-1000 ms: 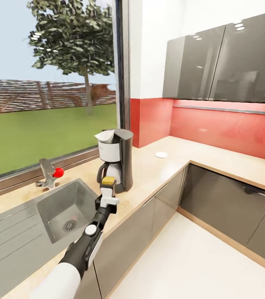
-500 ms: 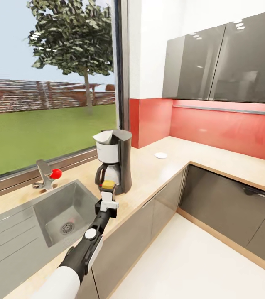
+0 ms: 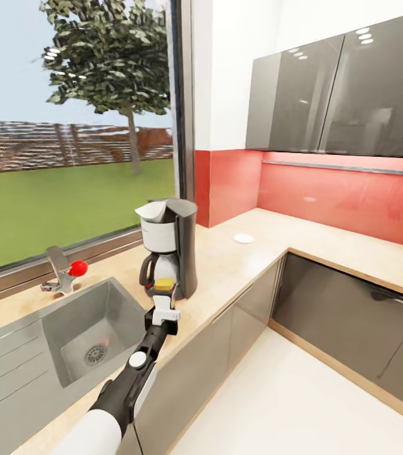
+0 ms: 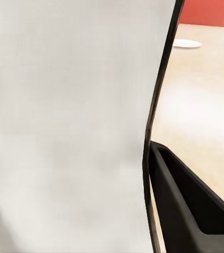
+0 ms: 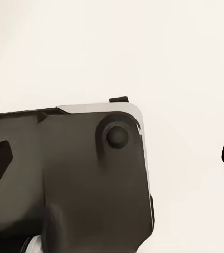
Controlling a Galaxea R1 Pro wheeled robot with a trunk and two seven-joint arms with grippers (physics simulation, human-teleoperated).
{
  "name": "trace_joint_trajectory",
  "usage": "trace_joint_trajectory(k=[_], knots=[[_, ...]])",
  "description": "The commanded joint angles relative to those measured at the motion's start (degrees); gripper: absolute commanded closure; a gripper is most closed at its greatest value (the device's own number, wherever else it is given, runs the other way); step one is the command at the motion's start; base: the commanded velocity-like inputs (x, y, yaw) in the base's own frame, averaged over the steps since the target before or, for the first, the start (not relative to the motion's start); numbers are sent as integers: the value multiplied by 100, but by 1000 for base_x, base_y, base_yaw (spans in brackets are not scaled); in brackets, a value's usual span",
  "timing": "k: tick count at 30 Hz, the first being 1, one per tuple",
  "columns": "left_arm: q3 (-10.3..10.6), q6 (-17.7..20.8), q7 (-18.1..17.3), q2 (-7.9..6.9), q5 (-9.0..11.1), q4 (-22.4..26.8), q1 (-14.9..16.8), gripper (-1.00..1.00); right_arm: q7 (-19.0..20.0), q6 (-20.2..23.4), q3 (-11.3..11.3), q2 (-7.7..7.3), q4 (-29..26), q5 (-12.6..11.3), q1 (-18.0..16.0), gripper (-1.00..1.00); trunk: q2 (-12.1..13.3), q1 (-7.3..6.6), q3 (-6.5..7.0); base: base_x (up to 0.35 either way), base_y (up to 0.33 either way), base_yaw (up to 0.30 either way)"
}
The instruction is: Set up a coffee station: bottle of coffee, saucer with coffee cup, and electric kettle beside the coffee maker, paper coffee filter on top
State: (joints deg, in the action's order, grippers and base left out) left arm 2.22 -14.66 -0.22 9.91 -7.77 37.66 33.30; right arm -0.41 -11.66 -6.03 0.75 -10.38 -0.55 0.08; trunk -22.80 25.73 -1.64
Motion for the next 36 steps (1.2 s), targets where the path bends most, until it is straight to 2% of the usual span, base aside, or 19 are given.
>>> trace_joint_trajectory(k=[1,14,19,27,36], knots=[[-12,-20,-3,3,-67,-3,1,100,0,-11,-30,4,-8,-3,1,-100,-12,5,-12,224,-101,0],[-19,-20,-3,9,-58,-4,-46,100,-3,-11,-30,4,-7,-1,1,-100,-12,5,-12,146,-32,0],[-13,-29,-4,9,-58,-5,-164,100,-3,-11,-30,4,-7,0,1,-100,-12,5,-12,49,0,0],[-12,-496,-5,9,-58,-91,-209,100,-3,-11,-30,4,-7,2,1,-100,-12,5,-12,3,0,0],[-11,-567,-30,9,-58,-270,-210,100,-3,-11,-30,4,-7,2,1,-100,-12,5,-12,82,-25,0]])
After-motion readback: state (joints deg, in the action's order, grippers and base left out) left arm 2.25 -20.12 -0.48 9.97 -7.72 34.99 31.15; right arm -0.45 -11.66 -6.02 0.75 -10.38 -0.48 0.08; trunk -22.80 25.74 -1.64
